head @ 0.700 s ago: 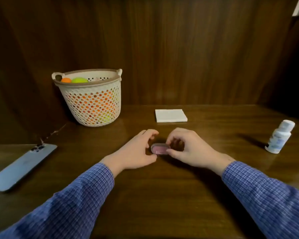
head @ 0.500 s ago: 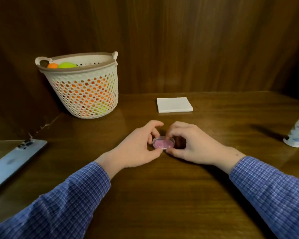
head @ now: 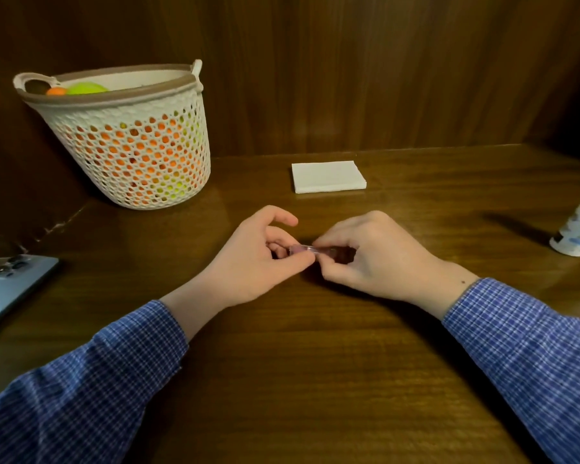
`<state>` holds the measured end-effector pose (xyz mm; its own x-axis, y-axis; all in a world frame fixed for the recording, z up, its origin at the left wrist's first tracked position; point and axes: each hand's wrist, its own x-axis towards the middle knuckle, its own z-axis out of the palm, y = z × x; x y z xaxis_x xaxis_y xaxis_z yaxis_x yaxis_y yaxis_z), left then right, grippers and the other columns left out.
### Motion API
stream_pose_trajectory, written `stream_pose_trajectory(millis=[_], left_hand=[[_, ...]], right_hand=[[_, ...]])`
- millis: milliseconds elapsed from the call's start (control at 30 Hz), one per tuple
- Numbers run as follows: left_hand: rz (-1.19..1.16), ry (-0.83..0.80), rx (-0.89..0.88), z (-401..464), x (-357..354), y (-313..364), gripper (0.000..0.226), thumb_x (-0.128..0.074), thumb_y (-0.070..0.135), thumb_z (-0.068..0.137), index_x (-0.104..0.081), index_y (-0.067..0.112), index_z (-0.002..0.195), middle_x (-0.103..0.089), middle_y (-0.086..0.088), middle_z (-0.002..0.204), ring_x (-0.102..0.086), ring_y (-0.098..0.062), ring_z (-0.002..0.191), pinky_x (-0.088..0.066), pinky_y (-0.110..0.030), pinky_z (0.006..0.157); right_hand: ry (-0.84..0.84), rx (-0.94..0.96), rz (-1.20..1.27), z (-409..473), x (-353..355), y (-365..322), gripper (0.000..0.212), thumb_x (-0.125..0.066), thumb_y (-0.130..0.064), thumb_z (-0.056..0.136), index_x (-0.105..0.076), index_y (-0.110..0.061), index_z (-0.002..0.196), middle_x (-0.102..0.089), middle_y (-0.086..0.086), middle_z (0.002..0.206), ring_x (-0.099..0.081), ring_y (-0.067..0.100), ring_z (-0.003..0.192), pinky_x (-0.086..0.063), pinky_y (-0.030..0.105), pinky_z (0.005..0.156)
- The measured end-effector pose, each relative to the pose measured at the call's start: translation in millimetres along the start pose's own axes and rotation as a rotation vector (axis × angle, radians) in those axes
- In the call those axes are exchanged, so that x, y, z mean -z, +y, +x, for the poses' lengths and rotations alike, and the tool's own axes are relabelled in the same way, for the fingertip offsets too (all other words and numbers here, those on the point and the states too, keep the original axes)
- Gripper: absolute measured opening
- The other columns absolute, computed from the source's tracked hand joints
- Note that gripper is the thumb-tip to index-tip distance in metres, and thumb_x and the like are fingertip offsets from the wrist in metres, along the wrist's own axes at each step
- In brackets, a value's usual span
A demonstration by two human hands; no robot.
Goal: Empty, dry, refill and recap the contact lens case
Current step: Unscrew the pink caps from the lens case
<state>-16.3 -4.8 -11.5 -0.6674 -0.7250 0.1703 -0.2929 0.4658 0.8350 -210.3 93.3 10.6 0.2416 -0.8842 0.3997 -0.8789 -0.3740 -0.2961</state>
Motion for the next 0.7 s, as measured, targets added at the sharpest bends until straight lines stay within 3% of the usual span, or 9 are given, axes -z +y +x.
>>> stream_pose_trajectory(millis=[400, 700], left_hand=[[-0.083, -0.032, 0.051, 1.4, 3.1, 2.3, 0.051, -0.086, 0.025, 0.081, -0.055, 0.025, 0.122, -0.079, 0.009, 0.094, -0.063, -0.003, 0.066, -0.052, -0.015, 0.062], [-0.095, -0.051, 0.075, 3.1, 4.0, 2.5, 0.049, -0.085, 0.02, 0.082, -0.052, 0.025, 0.118, -0.08, 0.007, 0.096, -0.061, -0.008, 0.065, -0.053, -0.017, 0.059]], right_hand=[[0.025, 0.029, -0.067, -0.1, -4.2, -5.1, 0.039, -0.051, -0.048, 0.093, -0.082, -0.025, 0.104, -0.077, -0.009, 0.085, -0.068, 0.008, 0.072, -0.06, 0.029, 0.065], [0.034, 0.033, -0.137, 0.6, -5.3, -4.1, 0.045, -0.045, -0.052, 0.094, -0.081, -0.026, 0.097, -0.076, -0.009, 0.081, -0.067, 0.009, 0.071, -0.058, 0.029, 0.067]])
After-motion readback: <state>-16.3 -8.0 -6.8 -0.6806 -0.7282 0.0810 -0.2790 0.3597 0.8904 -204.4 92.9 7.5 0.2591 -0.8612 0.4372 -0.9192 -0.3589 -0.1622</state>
